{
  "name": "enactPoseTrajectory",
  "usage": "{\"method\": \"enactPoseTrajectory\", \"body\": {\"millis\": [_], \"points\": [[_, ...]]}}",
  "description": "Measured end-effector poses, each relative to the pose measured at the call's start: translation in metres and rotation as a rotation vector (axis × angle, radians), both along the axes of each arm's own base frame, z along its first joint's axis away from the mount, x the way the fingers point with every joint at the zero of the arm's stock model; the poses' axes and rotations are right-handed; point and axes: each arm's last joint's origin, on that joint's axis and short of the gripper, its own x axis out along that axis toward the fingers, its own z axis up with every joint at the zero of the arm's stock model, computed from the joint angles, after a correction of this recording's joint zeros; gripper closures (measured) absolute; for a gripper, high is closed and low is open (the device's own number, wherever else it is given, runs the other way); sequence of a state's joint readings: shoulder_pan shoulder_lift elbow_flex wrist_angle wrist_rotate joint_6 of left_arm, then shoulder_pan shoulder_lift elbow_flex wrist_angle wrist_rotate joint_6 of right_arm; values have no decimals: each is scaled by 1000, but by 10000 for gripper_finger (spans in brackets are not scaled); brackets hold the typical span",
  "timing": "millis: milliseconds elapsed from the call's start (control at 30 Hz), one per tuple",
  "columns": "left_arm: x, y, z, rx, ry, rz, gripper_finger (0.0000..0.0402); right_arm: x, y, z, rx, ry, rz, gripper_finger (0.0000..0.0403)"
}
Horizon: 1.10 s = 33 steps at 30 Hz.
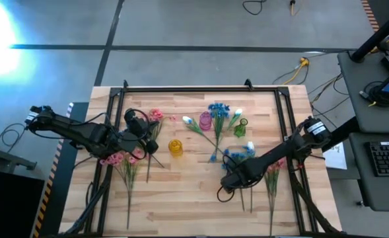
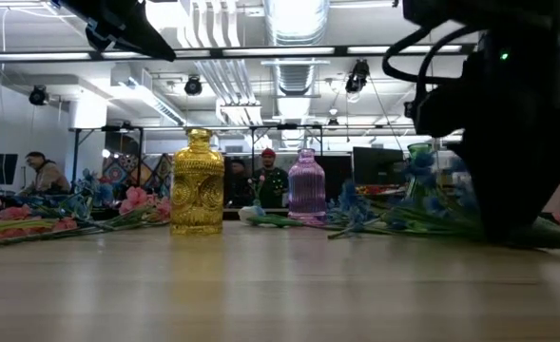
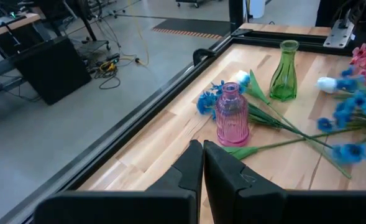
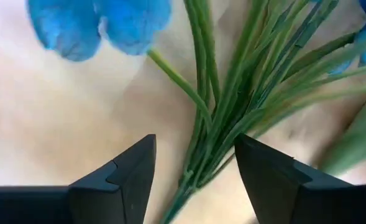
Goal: Sort flowers into vase by color
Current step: Put the bottom right blue flowers into the purple flower vase
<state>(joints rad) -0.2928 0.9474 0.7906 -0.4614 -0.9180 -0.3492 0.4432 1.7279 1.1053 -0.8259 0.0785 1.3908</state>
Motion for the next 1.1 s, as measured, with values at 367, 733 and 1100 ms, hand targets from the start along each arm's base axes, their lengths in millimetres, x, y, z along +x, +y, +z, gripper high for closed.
{"method": "enactPoseTrajectory", "body": {"millis": [367, 733, 1100], "points": [[0, 0, 0, 0, 0, 0, 402, -3, 4, 12, 8, 51, -88, 169], [0, 0, 0, -1, -4, 0, 402, 2, 4, -12, -16, 35, -65, 180], [0, 0, 0, -1, -4, 0, 402, 1, 5, -10, 11, 51, -53, 381]]}}
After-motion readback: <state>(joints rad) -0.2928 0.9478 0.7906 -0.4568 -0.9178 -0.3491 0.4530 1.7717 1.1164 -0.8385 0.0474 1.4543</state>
